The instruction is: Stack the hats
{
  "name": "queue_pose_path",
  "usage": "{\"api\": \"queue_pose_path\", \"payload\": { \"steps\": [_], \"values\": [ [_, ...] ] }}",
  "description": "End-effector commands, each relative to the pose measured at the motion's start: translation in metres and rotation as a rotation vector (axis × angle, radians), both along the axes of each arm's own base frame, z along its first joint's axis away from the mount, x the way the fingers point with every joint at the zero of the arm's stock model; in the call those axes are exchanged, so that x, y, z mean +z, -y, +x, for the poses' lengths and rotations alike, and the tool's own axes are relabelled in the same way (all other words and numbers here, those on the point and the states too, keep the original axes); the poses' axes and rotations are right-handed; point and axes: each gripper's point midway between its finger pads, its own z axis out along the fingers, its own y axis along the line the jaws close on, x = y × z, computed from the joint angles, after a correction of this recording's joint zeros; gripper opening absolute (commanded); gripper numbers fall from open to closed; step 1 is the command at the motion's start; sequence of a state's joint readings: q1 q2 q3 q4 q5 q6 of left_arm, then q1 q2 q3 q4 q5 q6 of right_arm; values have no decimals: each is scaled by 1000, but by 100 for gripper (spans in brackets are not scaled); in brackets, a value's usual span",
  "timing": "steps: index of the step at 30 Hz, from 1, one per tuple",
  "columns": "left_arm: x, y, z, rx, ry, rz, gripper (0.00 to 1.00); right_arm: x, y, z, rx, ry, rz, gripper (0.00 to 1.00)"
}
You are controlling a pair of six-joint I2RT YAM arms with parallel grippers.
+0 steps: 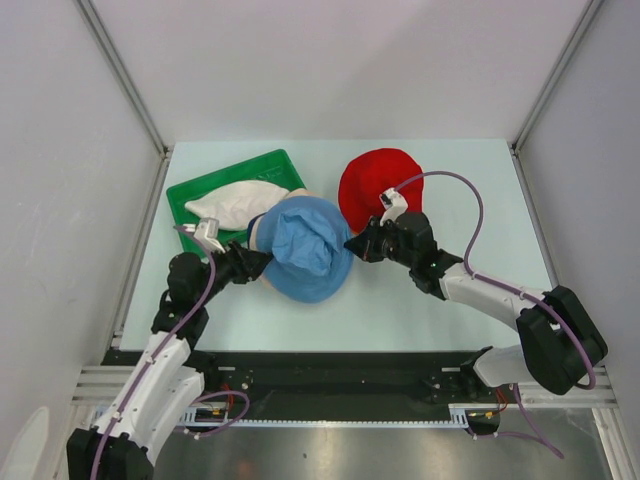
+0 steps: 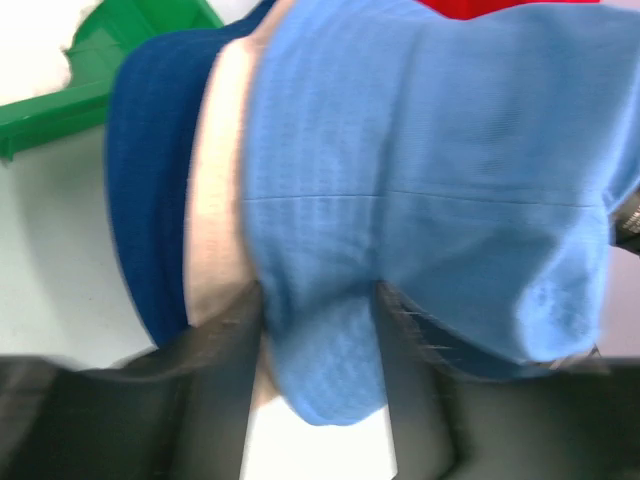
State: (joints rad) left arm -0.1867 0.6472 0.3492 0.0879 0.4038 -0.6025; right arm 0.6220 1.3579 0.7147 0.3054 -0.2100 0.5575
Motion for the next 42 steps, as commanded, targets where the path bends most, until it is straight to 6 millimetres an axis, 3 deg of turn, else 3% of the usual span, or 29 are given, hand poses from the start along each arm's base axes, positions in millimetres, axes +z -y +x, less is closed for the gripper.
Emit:
{"api": "queue_pose_path", "payload": {
  "steps": [1, 6, 7, 18, 22, 27, 31, 34, 35, 38, 39, 41, 42],
  "values": [
    [-10, -3, 2, 24, -18, -9, 41, 8, -5, 5, -7, 16, -8, 0],
    [-19, -15, 12, 105, -57, 18, 3, 2, -8, 6, -19, 7, -34, 0],
    [-19, -20, 15, 132, -57, 28, 0, 0, -8, 6, -22, 7, -42, 0],
    [-18, -52, 54, 334, -92, 120, 0, -9, 2, 20, -186, 4, -126, 0],
    [-38, -62, 67, 380, -151, 193, 0, -28, 4, 26, -231, -28, -186, 0],
    [-45, -73, 79, 422, -165, 267, 0, -44, 2, 28, -256, -41, -233, 0],
    [-43, -72, 90, 409, -151, 300, 0, -53, 3, 28, -265, -54, -262, 0],
    [-29, -57, 95, 319, -87, 289, 0, -38, -5, 23, -211, -18, -245, 1],
    [-26, -54, 95, 304, -75, 289, 0, -30, -7, 21, -187, 0, -236, 2],
    [-5, -50, 98, 281, 0, 283, 0, 9, -16, 9, -64, 79, -214, 29],
    [0, -49, 98, 270, 26, 296, 0, 20, -14, 0, -22, 100, -233, 45],
    [6, -44, 99, 236, 43, 300, 0, 34, -11, -6, 8, 123, -245, 56],
    [6, -42, 99, 218, 46, 306, 0, 51, -7, -13, 28, 150, -241, 63]
  ]
}}
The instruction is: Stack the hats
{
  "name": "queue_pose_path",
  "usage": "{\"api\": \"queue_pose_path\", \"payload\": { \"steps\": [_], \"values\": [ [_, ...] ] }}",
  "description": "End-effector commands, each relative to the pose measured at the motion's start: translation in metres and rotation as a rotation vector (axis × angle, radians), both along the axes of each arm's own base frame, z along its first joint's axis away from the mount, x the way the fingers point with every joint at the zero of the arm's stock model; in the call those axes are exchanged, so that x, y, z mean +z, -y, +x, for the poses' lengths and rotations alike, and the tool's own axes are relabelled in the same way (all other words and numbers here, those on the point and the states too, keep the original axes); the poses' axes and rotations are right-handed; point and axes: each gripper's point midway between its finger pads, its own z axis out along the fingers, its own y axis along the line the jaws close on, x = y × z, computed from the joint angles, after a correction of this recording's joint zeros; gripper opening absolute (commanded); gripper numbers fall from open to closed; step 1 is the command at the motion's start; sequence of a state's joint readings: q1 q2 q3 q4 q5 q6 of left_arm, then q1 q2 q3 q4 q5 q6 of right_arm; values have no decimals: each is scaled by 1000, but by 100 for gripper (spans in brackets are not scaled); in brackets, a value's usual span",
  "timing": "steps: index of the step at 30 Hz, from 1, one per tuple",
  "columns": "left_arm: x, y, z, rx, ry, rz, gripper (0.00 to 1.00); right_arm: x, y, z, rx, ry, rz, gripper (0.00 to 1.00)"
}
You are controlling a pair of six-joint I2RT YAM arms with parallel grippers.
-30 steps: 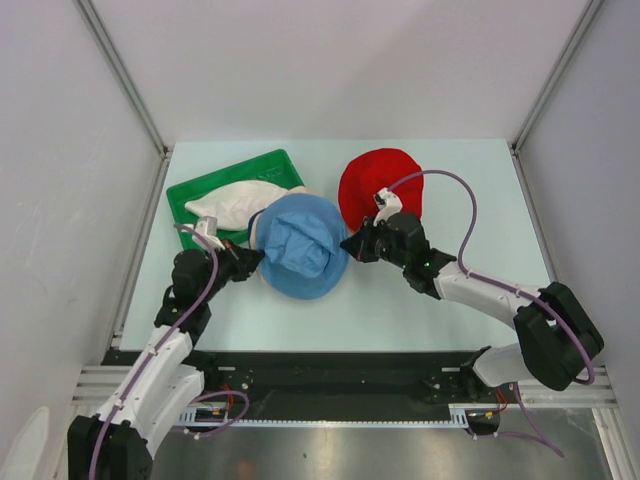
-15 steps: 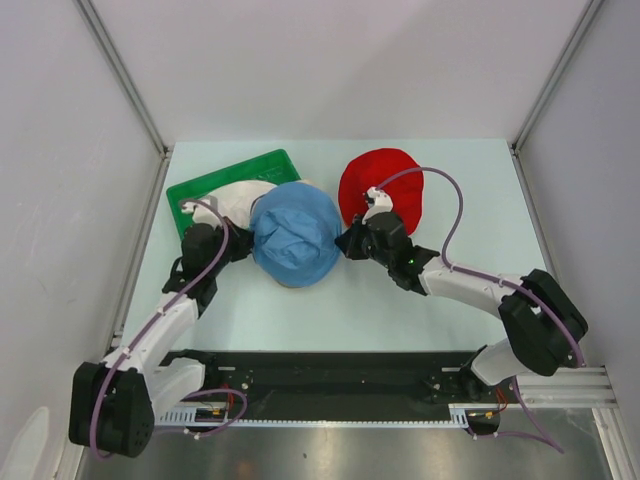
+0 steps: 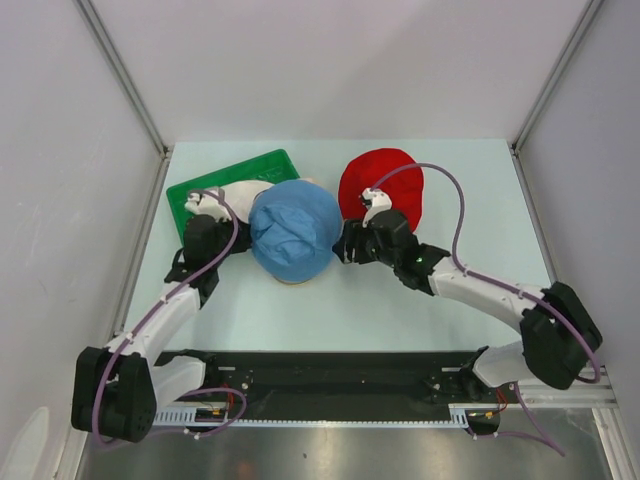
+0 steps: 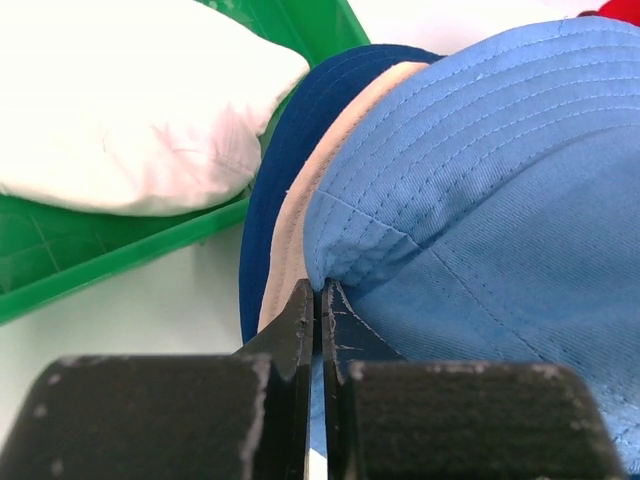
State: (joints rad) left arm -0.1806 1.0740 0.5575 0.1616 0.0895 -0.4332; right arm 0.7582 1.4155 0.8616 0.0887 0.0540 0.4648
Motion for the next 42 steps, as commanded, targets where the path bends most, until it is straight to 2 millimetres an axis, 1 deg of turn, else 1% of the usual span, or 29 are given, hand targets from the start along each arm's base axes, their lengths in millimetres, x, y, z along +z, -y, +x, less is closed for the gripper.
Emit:
{"api": "queue_pose_path", "payload": {
  "steps": [1, 3, 4, 5, 6, 7, 8, 9, 10, 11, 12, 13, 14, 16, 17, 20, 21, 24, 25, 26, 27, 29, 34, 36, 37, 39, 40, 41, 42],
  "values": [
    [24, 5, 10, -73, 79, 55, 0, 70, 5, -19, 133, 124, -16, 65],
    [26, 13, 11, -115, 82, 49, 0, 89, 6, -26, 160, 154, 7, 68],
    [22, 14, 13, -121, 71, 52, 0, 103, 8, -28, 163, 182, 26, 69],
    [27, 15, 16, -127, 82, 55, 0, 109, 8, -28, 165, 194, 37, 70],
    [27, 16, 17, -133, 82, 63, 0, 117, 7, -27, 170, 208, 55, 70],
    [28, 15, 19, -132, 80, 68, 0, 126, 4, -22, 171, 220, 70, 70],
    [26, 15, 21, -131, 73, 76, 0, 131, 7, -13, 152, 223, 80, 70],
    [33, 14, 26, -127, 88, 93, 0, 132, 5, -7, 150, 222, 84, 69],
    [33, 13, 27, -125, 82, 105, 0, 143, 4, 2, 144, 237, 99, 67],
    [34, 12, 32, -123, 81, 120, 0, 133, 2, 14, 141, 220, 84, 64],
    [34, 10, 34, -118, 73, 128, 0, 136, -2, 20, 149, 231, 96, 61],
    [33, 10, 36, -118, 68, 137, 0, 143, -5, 27, 149, 249, 106, 60],
    [35, 10, 39, -123, 73, 147, 0, 133, -10, 36, 155, 234, 92, 60],
    [34, 10, 40, -123, 64, 151, 0, 126, -11, 49, 150, 224, 84, 60],
    [35, 10, 41, -124, 68, 153, 0, 129, -15, 59, 149, 240, 94, 60],
    [35, 10, 42, -124, 67, 156, 0, 128, -17, 71, 156, 246, 114, 61],
    [34, 10, 43, -126, 65, 158, 0, 123, -19, 76, 159, 242, 117, 61],
    [32, 11, 43, -128, 62, 159, 0, 120, -22, 80, 176, 245, 134, 62],
    [32, 11, 43, -129, 62, 158, 0, 119, -20, 84, 172, 240, 143, 62],
    [32, 11, 44, -131, 61, 158, 0, 121, -21, 85, 179, 248, 157, 62],
    [31, 11, 44, -131, 61, 158, 0, 115, -22, 85, 195, 236, 163, 62],
    [31, 12, 44, -132, 59, 156, 1, 115, -22, 88, 202, 236, 180, 63],
    [31, 12, 43, -132, 60, 153, 0, 104, -28, 92, 214, 212, 185, 62],
    [29, 12, 42, -133, 59, 149, 0, 99, -30, 94, 219, 205, 182, 60],
    [29, 13, 42, -136, 60, 147, 0, 96, -31, 95, 220, 197, 183, 57],
    [28, 13, 40, -136, 58, 145, 0, 93, -33, 95, 224, 189, 185, 36],
    [25, 13, 40, -134, 53, 145, 0, 90, -32, 98, 204, 184, 176, 22],
    [26, 13, 39, -134, 54, 144, 0, 89, -30, 100, 179, 177, 171, 4],
    [25, 13, 40, -132, 54, 143, 0, 86, -27, 103, 157, 172, 160, 0]
  ]
}}
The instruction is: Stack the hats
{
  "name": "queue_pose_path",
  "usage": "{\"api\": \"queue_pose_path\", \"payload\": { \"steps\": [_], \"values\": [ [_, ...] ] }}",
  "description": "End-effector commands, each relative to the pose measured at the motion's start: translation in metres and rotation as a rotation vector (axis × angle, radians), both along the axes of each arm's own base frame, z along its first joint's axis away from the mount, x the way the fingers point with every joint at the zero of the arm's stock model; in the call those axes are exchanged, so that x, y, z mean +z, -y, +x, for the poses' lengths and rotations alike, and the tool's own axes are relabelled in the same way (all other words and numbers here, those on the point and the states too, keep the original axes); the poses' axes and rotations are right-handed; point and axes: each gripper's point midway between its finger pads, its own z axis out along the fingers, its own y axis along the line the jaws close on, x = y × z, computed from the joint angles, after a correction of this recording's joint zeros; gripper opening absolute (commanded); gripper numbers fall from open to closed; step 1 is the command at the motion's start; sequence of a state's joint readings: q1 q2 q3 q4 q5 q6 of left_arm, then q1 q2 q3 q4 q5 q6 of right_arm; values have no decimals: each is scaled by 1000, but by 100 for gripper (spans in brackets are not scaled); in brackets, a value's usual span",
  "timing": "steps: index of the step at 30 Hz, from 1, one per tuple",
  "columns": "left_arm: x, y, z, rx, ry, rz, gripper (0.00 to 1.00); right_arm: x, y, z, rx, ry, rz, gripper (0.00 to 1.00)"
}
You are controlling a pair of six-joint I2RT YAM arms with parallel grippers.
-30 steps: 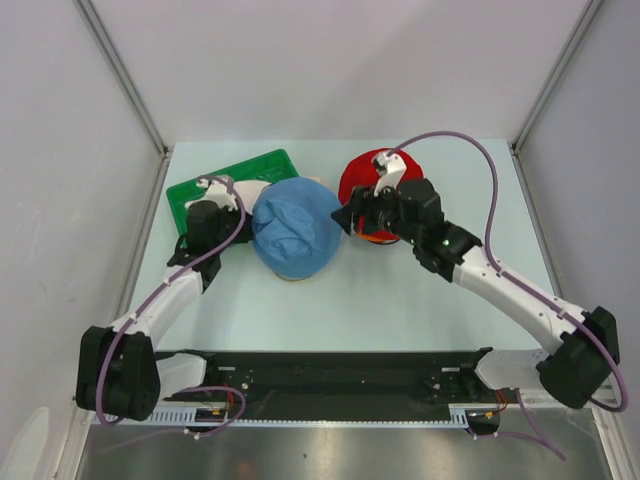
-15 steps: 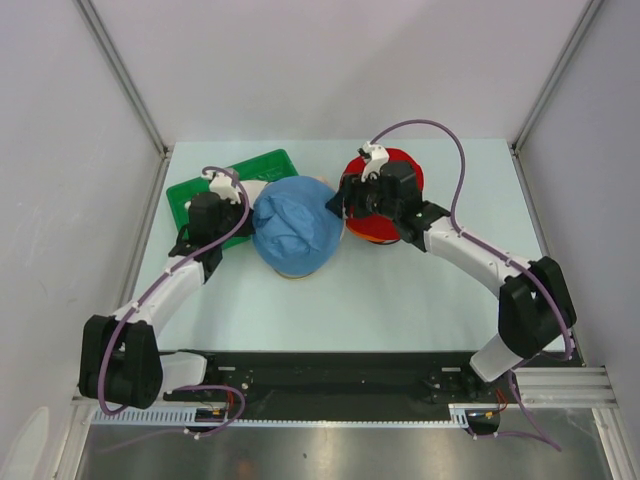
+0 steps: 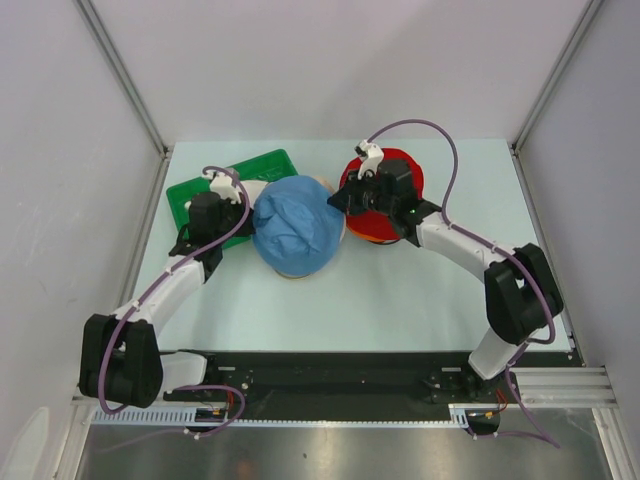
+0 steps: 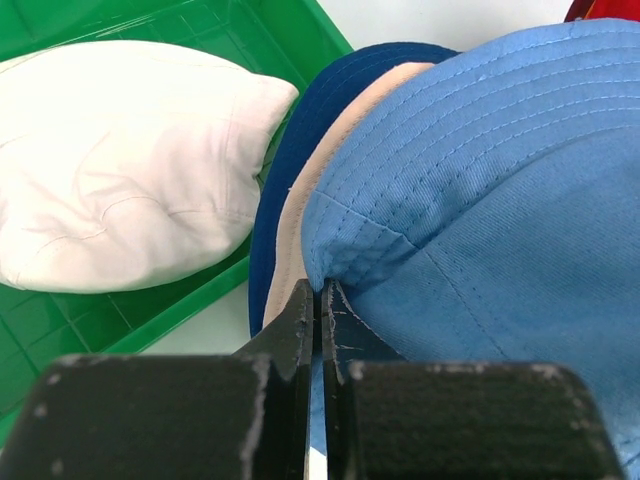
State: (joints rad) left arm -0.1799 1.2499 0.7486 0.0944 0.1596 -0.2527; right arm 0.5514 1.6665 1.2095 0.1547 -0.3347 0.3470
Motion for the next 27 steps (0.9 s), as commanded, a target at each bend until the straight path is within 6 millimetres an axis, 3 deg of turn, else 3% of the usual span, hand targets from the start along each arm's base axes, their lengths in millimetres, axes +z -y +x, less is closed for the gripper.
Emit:
{"api": "queue_pose_path", "payload": {
  "steps": [1, 13, 27],
  "values": [
    [14, 2, 6, -3, 52, -5, 0, 16, 2, 22, -88, 36, 6, 0],
    [-3, -10, 7, 75, 12, 8, 0, -35, 27, 50, -378, -28, -180, 0],
    [-41, -28, 4, 200, -86, 26, 0, -77, 34, 55, -452, -60, -295, 0]
  ]
}}
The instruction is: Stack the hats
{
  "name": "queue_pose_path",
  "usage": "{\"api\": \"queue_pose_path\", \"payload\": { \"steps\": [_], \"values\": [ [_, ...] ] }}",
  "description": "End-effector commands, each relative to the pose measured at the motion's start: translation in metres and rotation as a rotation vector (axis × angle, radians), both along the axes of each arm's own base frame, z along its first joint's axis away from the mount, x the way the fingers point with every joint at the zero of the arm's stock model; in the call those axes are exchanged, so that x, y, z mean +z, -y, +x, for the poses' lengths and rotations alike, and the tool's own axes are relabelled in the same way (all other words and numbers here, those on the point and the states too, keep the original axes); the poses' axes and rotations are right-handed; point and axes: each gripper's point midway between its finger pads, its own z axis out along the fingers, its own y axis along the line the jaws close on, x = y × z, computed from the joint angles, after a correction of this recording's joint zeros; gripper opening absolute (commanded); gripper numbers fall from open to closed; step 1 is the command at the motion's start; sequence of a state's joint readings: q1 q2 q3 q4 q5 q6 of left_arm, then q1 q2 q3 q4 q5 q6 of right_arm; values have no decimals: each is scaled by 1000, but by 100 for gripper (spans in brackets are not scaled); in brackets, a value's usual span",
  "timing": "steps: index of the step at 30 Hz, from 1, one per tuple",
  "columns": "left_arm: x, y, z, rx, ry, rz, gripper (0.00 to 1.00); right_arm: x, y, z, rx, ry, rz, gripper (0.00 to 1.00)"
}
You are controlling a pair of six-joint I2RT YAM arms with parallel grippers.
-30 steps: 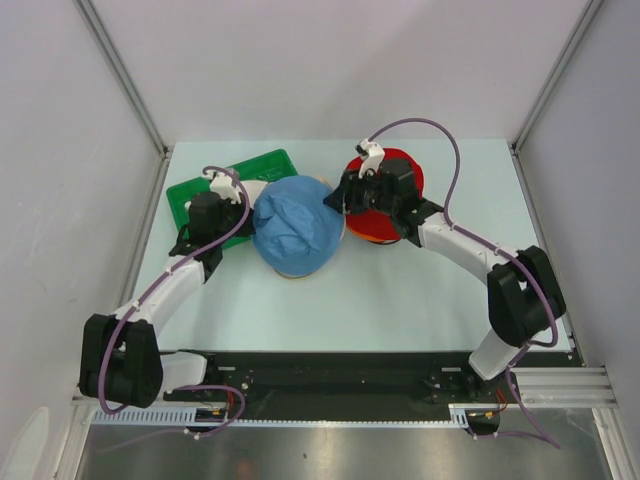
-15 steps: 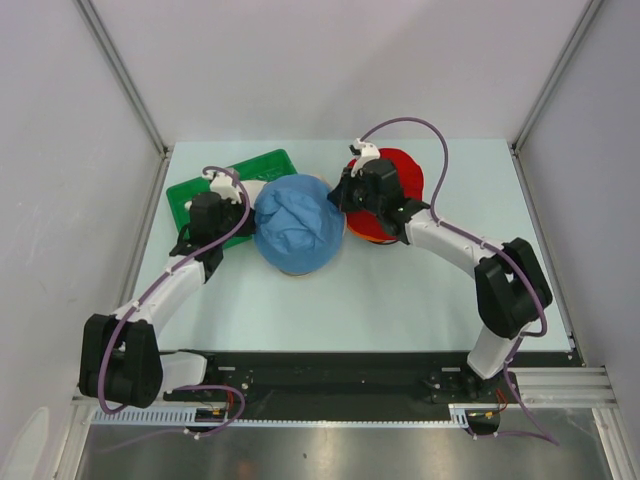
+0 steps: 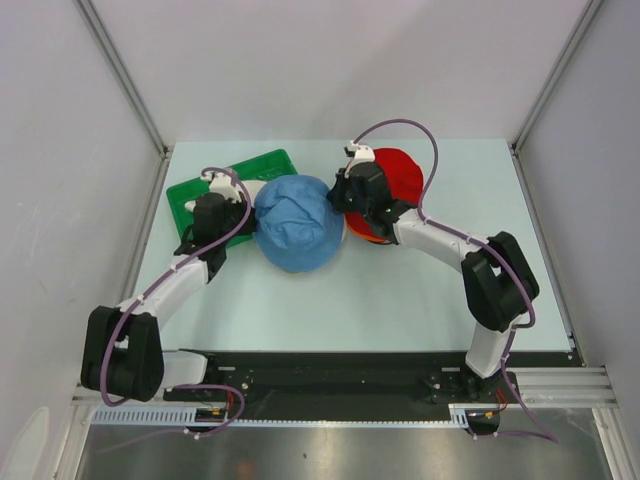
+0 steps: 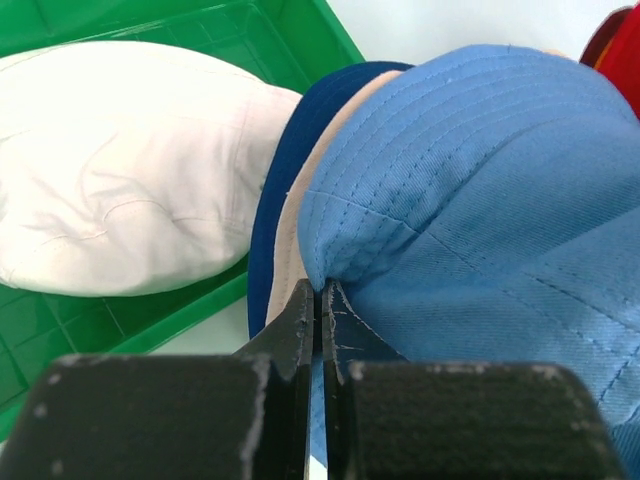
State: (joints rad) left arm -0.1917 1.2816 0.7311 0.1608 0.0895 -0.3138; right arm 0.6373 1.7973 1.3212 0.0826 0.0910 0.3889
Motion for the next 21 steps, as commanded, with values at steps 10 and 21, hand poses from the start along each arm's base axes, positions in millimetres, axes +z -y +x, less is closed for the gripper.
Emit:
{"api": "queue_pose_path", "payload": {
  "steps": [10, 21],
  "values": [
    [-54, -37, -18, 206, -145, 51, 0, -70, 38, -3, -153, -97, -256, 0],
    [-69, -53, -38, 290, -189, 67, 0, -90, 50, -29, -178, -127, -320, 0]
  ]
}}
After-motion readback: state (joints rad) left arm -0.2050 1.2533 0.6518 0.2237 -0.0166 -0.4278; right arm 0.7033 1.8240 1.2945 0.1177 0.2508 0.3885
